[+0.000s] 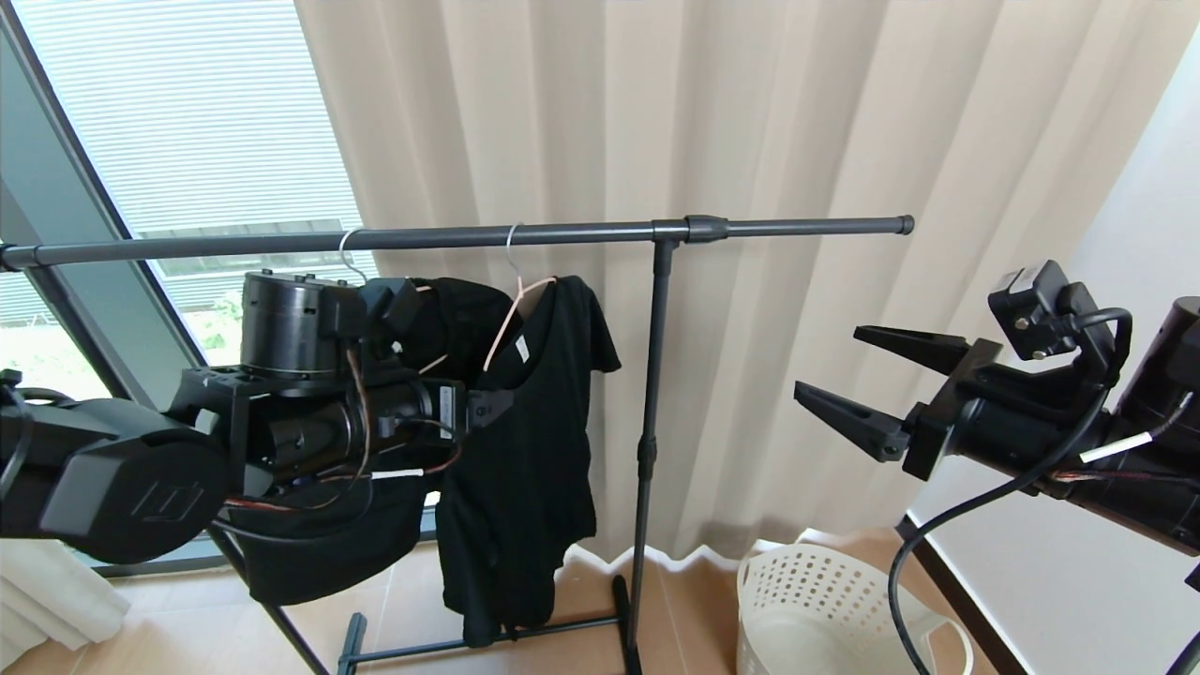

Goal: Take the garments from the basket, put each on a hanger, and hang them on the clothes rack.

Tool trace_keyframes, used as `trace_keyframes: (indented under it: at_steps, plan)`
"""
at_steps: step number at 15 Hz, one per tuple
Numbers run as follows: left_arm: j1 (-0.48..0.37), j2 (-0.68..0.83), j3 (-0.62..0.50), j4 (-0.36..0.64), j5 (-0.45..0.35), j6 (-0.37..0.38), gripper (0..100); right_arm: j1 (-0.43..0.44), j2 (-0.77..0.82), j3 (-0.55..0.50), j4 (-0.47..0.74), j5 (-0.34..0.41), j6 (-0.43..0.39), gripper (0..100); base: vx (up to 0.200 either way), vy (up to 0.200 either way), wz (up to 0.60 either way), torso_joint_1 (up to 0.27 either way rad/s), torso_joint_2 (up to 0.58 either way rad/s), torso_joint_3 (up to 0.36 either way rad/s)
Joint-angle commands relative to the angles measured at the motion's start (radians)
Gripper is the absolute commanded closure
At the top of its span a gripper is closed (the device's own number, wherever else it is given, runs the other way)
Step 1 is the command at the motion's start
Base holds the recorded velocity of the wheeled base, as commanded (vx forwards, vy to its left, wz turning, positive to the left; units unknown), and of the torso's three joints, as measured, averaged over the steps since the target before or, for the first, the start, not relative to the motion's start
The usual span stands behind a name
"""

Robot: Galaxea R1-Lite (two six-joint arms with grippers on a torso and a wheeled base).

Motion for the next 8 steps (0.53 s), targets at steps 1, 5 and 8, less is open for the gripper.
trace_keyframes:
  at_steps: [1,5,8]
  plan:
    - [0.021,-0.104,0.071,0.001,0.008,0.000,0,0.002,-0.067,0.025,0.002,0.000,0.001,0,0.000,0.000,0.00,0.000,0.00,0.000]
    - [0.042,-0.385,0.308,0.003,0.007,0.005,0,0.011,-0.389,0.064,0.292,-0.089,-0.001,0,0.000,0.000,0.00,0.000,0.00,0.000]
    - [0.071,-0.551,0.496,0.000,0.001,0.006,0,0.045,-0.645,0.114,0.577,-0.103,0.001,0,0.000,0.000,0.00,0.000,0.00,0.000]
